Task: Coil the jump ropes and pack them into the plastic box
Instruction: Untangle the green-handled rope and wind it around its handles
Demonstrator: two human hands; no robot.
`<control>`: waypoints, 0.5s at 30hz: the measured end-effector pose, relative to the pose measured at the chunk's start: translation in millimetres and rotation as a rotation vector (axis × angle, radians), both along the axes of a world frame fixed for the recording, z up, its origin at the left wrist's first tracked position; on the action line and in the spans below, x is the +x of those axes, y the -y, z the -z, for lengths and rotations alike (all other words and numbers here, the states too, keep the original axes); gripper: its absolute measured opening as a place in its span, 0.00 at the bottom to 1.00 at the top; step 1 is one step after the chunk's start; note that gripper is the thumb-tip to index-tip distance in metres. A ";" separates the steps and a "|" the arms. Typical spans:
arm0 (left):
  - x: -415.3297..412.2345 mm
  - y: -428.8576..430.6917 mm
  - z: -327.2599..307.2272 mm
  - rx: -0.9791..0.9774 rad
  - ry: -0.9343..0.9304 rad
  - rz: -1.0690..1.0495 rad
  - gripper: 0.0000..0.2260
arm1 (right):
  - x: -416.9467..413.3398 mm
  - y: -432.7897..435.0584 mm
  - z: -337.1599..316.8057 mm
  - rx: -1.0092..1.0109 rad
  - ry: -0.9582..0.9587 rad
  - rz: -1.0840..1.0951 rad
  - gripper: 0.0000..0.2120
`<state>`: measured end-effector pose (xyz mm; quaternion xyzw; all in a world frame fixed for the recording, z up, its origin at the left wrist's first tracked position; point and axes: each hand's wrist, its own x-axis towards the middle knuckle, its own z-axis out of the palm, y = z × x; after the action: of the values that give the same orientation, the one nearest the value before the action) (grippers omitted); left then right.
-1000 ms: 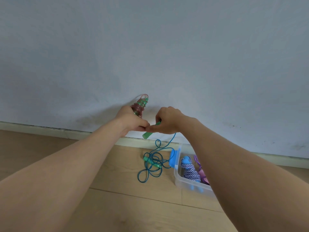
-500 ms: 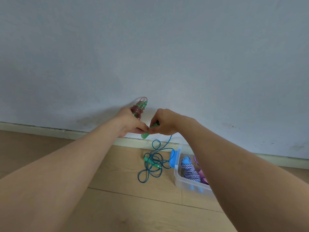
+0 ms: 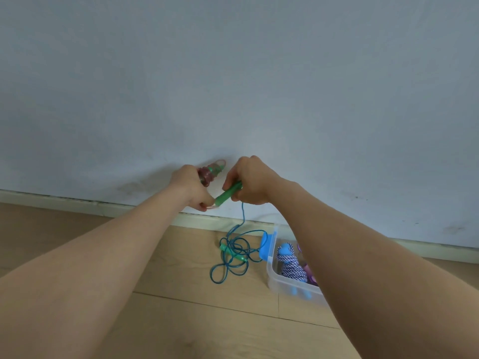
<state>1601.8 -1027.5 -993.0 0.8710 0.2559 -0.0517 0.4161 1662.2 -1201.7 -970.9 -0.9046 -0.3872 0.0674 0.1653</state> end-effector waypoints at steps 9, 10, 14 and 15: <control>-8.8 -13.9 -0.6 -0.259 0.141 0.152 0.17 | -2.4 21.4 17.3 -0.337 -0.318 0.060 0.23; -8.4 -10.1 -1.9 -0.298 0.151 0.159 0.17 | -1.3 17.8 18.8 -0.304 -0.319 0.088 0.29; -0.1 5.3 -5.7 -0.425 0.220 0.156 0.18 | 5.7 8.8 13.8 0.120 -0.676 0.177 0.38; 1.9 8.0 -5.9 -0.474 0.231 0.170 0.17 | 5.4 9.9 12.0 0.181 -0.756 0.159 0.33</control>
<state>1603.7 -1035.5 -987.2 0.7677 0.1137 -0.0452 0.6290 1667.6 -1211.6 -982.9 -0.8250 -0.2324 0.3482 0.3797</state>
